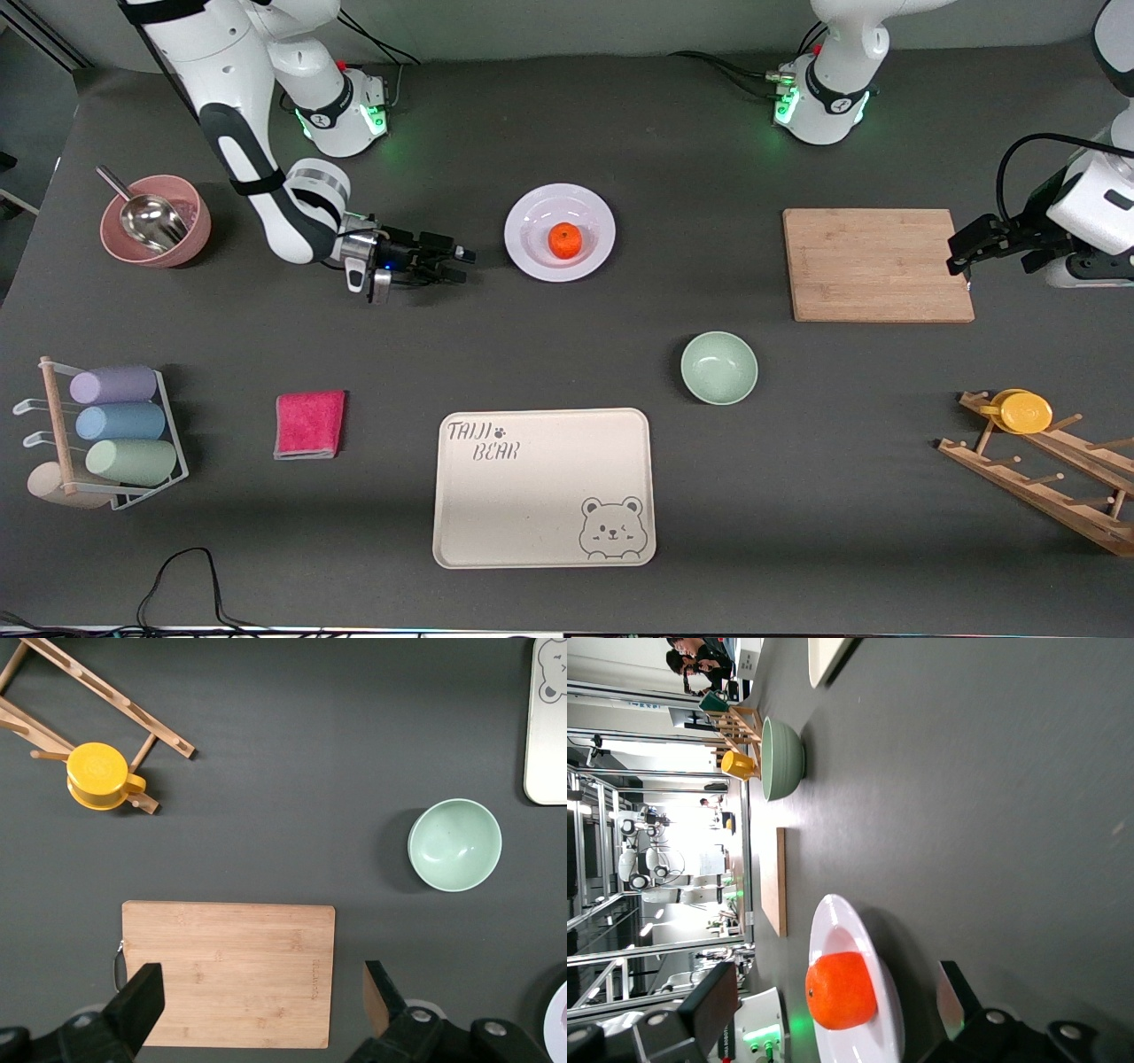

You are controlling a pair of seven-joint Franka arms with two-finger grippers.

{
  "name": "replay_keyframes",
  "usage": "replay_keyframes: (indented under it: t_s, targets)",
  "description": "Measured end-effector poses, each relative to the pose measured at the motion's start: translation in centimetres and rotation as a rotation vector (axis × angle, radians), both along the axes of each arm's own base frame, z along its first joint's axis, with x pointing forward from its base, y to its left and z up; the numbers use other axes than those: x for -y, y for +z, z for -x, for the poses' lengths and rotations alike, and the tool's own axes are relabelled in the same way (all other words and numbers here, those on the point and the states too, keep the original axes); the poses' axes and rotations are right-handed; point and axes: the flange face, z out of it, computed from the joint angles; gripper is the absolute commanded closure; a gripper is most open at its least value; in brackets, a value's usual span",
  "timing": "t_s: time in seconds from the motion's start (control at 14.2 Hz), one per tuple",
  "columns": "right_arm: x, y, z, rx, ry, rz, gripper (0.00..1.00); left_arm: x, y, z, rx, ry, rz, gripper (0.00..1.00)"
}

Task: Place orange and plate with both arms
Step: 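Close the right gripper on the white plate's rim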

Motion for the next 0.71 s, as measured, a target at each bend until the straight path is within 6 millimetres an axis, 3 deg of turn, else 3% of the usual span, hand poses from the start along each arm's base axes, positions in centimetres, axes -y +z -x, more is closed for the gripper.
replay_keyframes:
  t_s: [0.57,0.64,0.71]
  targets:
    - [-1.8,-1.7,3.5,-0.129,0.013,-0.004,0.00,0.4,-0.4,0.4,-0.007,-0.008,-0.002,0.00]
    - [-2.0,-2.0,3.8,-0.139,0.009,-0.006,0.02,0.4,-0.4,0.4,-0.007,-0.008,-0.003,0.00]
    - [-2.3,-2.2,4.1,-0.148,0.008,-0.009,0.16,0.4,-0.4,0.5,-0.007,-0.008,-0.003,0.00]
